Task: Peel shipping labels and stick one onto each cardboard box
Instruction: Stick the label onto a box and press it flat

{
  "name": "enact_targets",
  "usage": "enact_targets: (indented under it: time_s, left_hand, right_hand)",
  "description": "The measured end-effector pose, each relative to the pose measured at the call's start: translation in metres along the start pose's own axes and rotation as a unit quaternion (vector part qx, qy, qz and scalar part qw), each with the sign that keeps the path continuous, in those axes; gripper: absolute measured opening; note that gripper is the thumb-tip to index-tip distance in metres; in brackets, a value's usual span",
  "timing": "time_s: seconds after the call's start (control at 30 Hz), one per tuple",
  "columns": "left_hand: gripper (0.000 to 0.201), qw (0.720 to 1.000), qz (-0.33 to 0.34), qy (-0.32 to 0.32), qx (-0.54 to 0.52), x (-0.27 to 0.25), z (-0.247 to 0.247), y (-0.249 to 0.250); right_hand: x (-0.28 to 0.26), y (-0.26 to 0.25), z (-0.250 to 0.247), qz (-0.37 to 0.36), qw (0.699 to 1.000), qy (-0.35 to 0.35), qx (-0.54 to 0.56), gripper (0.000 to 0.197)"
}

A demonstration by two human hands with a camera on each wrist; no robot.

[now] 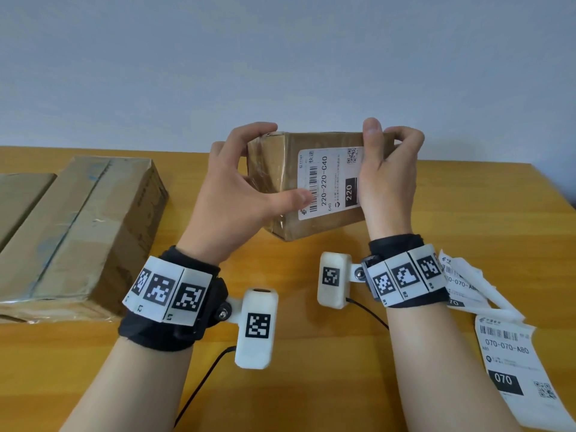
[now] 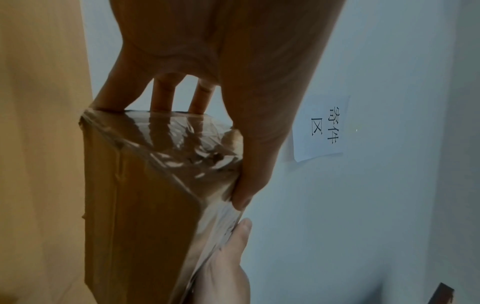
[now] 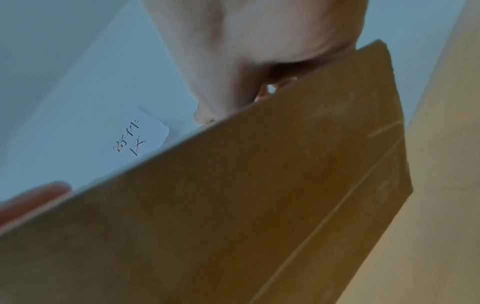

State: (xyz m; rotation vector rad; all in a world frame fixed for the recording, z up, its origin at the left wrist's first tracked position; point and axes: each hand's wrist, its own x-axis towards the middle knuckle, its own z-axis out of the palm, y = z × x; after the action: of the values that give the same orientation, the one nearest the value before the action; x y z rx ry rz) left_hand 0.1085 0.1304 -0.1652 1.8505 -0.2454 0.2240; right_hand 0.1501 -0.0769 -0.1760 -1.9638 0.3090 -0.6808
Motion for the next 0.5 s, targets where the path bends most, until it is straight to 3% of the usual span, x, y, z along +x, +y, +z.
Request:
enact_targets:
  time_s: [0.1,0.2,0.5]
  left_hand:
    - [0.087,1.000,0.015,0.003,0.000,0.0012,-0.0045,0.0009]
    - [0.089,1.000,0.018,0.001,0.004,0.0016,-0.0051,0.0009]
    - [0.091,0.998,-0.034,-0.006,-0.046,0.0004,-0.0100,0.0030]
  right_hand:
    - [0.0006,0.0003,-0.0016,-0.007,1.000,0.017,0.024,0.044]
    - [0.0010,0.0017,-0.0033,-0.003,0.999,0.033,0.036,0.033]
    - [0.0006,0.0009,-0.0043,0.022,1.000,0.020,0.006,0.031]
